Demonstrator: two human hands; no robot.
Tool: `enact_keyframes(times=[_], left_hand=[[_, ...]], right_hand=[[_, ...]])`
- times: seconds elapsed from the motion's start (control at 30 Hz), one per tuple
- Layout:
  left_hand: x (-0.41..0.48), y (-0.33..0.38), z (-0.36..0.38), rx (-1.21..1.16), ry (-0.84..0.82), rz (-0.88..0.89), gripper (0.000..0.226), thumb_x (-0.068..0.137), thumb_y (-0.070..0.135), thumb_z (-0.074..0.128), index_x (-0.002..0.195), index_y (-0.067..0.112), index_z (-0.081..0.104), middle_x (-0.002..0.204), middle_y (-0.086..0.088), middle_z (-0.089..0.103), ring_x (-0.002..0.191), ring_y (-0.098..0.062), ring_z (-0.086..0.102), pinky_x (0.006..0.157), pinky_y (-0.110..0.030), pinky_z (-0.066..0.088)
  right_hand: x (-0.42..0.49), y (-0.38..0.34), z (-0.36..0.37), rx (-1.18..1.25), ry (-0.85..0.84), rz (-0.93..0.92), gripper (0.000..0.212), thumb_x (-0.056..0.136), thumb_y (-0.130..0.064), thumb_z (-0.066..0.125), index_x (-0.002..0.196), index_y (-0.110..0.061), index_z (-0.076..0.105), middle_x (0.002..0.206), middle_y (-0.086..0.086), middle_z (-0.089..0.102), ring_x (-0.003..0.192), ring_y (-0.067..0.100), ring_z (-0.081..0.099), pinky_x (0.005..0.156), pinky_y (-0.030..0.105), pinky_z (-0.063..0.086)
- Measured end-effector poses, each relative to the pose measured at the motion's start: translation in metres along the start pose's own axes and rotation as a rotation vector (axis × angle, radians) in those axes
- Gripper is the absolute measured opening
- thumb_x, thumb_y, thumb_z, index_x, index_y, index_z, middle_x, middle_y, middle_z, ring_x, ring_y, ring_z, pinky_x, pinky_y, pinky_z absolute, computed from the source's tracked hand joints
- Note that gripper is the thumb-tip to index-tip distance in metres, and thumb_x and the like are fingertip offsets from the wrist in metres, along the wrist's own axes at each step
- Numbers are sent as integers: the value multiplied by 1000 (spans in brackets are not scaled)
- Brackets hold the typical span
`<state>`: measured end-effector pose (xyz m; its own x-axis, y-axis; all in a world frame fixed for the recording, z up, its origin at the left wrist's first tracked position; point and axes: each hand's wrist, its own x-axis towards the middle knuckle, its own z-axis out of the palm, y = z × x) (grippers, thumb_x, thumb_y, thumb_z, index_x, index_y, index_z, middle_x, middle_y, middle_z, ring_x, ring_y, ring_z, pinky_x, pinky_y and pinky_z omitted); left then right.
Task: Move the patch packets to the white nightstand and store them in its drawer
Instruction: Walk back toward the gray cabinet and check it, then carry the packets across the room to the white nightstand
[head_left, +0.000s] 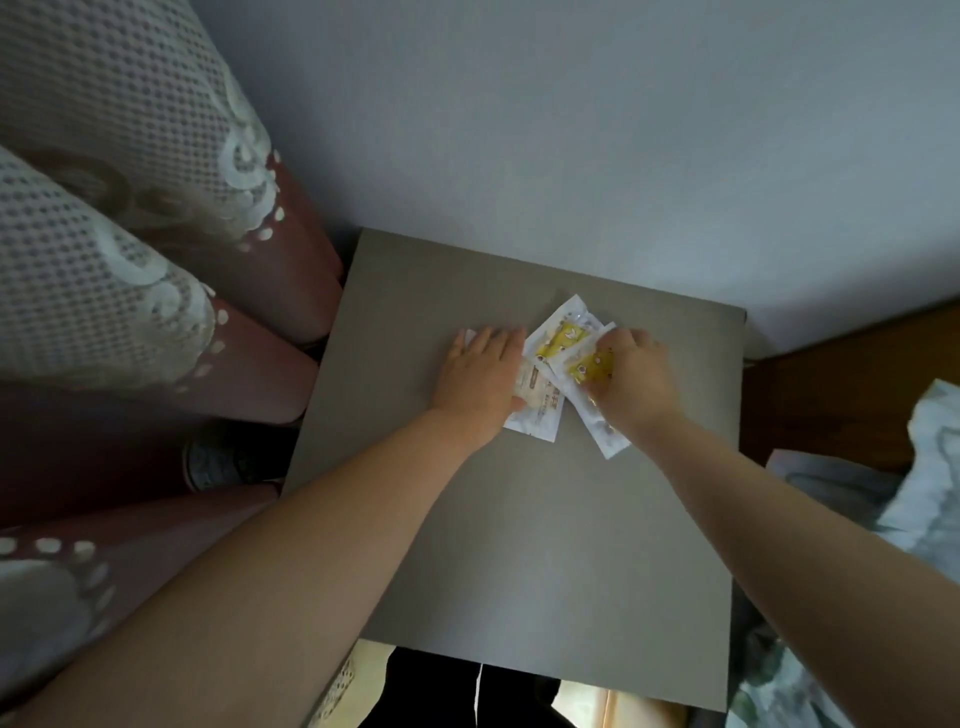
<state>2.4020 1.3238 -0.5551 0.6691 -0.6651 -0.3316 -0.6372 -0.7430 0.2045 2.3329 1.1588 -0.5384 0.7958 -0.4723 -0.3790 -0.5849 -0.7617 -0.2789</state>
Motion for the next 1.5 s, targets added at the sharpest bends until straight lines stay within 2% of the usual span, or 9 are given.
enact_keyframes(times=[0.13, 0.33, 0.47, 0.63, 0.8, 0.9, 1.03, 1.27, 1.5], left_hand=[[2, 9, -4, 45, 43, -88, 69, 85, 39, 66, 141, 18, 34, 138, -2, 45, 126, -23, 41, 106, -37, 29], [-16, 13, 1, -288, -52, -395, 42, 78, 33, 76, 110, 14, 59, 116, -5, 60, 104, -25, 59, 75, -31, 41], [-37, 14, 4, -579, -25, -548, 10, 87, 20, 63, 96, 18, 57, 108, -3, 66, 94, -25, 62, 67, -27, 41], [-74, 26, -3, -912, -60, -598, 14, 88, 8, 60, 100, 13, 65, 100, -3, 67, 86, -21, 63, 72, -27, 47], [-125, 46, -23, -1121, -21, -649, 11, 87, 8, 65, 95, 16, 67, 91, 1, 66, 81, -16, 64, 73, -27, 50], [-162, 64, -35, -1241, -28, -646, 13, 88, 6, 65, 94, 17, 67, 97, -3, 70, 85, -19, 67, 79, -31, 54], [-209, 94, -42, -1333, -48, -617, 19, 92, 8, 57, 83, 22, 65, 93, 0, 71, 92, -23, 66, 91, -42, 53], [-320, 123, -29, -1269, -178, -476, 13, 85, 9, 66, 93, 20, 65, 99, -4, 71, 94, -25, 67, 89, -39, 53], [-446, 161, -4, -1057, -468, -209, 25, 81, -2, 68, 95, 19, 65, 91, 5, 68, 90, -17, 65, 86, -33, 51]], right_hand=[[3, -4, 4, 118, -2, 133, 61, 72, -18, 73, 125, -14, 42, 113, 7, 58, 110, 30, 52, 86, 37, 44], [-12, 14, 3, 424, -186, 287, 15, 76, -14, 74, 88, -14, 65, 81, 2, 64, 83, 23, 65, 66, 26, 44], [-41, 29, 7, 727, -222, 407, 8, 82, -12, 72, 89, -12, 67, 89, 9, 67, 80, 22, 61, 77, 30, 50], [-85, 41, 14, 949, -375, 452, 16, 78, -2, 74, 82, -18, 69, 101, 13, 71, 100, 32, 67, 95, 52, 49], [-136, 34, 4, 1043, -344, 399, 18, 79, -2, 73, 91, -15, 70, 104, 13, 71, 100, 29, 67, 96, 47, 50], [-175, 27, -11, 1012, -290, 415, 13, 80, -13, 75, 91, -16, 69, 97, 6, 72, 87, 21, 68, 78, 34, 55], [-242, 18, -28, 973, -217, 429, 13, 84, -19, 72, 95, -15, 68, 78, -1, 66, 56, 7, 54, 45, 16, 38], [-392, 13, -14, 989, -63, 484, 9, 83, -18, 72, 90, -14, 69, 81, -1, 67, 75, 15, 63, 67, 25, 51], [-566, 40, 49, 1469, 153, 757, 12, 81, -9, 72, 93, -9, 70, 93, 10, 73, 79, 21, 71, 65, 31, 58]])
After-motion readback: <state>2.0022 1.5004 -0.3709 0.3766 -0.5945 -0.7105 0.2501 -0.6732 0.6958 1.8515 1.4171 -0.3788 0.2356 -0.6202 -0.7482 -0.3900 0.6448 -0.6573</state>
